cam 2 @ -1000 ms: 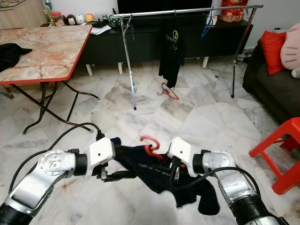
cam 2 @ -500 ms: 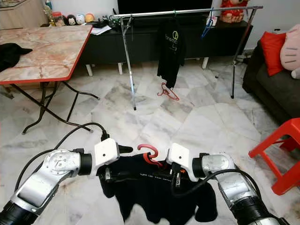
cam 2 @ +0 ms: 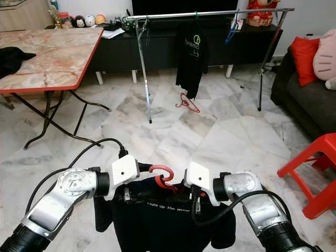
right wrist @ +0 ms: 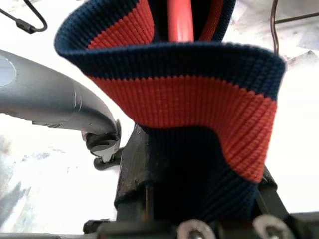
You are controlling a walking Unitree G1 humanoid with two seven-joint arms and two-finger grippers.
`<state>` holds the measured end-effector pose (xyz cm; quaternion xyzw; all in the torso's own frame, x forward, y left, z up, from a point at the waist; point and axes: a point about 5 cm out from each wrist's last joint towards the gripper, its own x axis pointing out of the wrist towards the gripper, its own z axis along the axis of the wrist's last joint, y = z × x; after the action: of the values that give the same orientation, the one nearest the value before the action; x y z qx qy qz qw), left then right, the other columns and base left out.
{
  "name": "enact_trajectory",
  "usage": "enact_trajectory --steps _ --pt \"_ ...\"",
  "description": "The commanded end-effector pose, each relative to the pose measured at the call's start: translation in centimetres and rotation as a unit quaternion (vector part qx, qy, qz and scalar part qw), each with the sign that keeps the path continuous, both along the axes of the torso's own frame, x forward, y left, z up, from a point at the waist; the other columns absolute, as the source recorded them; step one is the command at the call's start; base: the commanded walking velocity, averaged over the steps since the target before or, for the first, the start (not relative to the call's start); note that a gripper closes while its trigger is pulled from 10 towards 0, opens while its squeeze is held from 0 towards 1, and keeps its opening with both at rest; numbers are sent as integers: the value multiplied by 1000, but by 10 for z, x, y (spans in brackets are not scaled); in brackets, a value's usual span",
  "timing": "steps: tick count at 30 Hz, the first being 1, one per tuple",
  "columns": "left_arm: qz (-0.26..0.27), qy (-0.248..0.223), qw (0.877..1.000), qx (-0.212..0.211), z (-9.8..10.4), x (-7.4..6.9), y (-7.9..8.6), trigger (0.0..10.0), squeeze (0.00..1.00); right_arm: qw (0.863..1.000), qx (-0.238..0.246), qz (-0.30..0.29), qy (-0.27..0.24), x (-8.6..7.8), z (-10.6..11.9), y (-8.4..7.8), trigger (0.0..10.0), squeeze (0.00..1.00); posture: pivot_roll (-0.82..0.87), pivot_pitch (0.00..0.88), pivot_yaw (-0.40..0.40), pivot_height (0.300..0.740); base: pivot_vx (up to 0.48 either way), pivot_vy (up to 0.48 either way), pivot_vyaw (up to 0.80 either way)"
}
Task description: Hang hanger
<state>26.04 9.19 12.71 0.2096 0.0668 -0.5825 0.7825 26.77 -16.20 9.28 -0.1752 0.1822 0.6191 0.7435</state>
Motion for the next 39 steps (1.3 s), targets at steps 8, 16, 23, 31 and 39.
enact_trajectory --steps 8,16,23,31,39 --pt "-17 -2 1000 9 1 1 0 0 0 1000 21 11 -19 3 14 7 10000 0 -28 0 -19 740 0 0 0" --pt "-26 3 1000 14 -1 -1 -1 0 0 999 26 10 -19 3 14 9 10000 0 -28 0 -14 740 0 0 0" --pt "-34 6 999 19 -2 -2 -2 0 0 999 29 7 -23 4 16 9 10000 0 -28 0 -11 740 0 0 0" --pt "-37 4 999 22 -2 -1 -2 0 0 999 32 8 -24 4 17 10 10000 0 -28 0 -11 740 0 0 0" --pt "-38 -2 999 27 -1 0 -1 0 0 999 26 15 -34 3 14 13 10000 0 -28 0 -12 740 0 0 0"
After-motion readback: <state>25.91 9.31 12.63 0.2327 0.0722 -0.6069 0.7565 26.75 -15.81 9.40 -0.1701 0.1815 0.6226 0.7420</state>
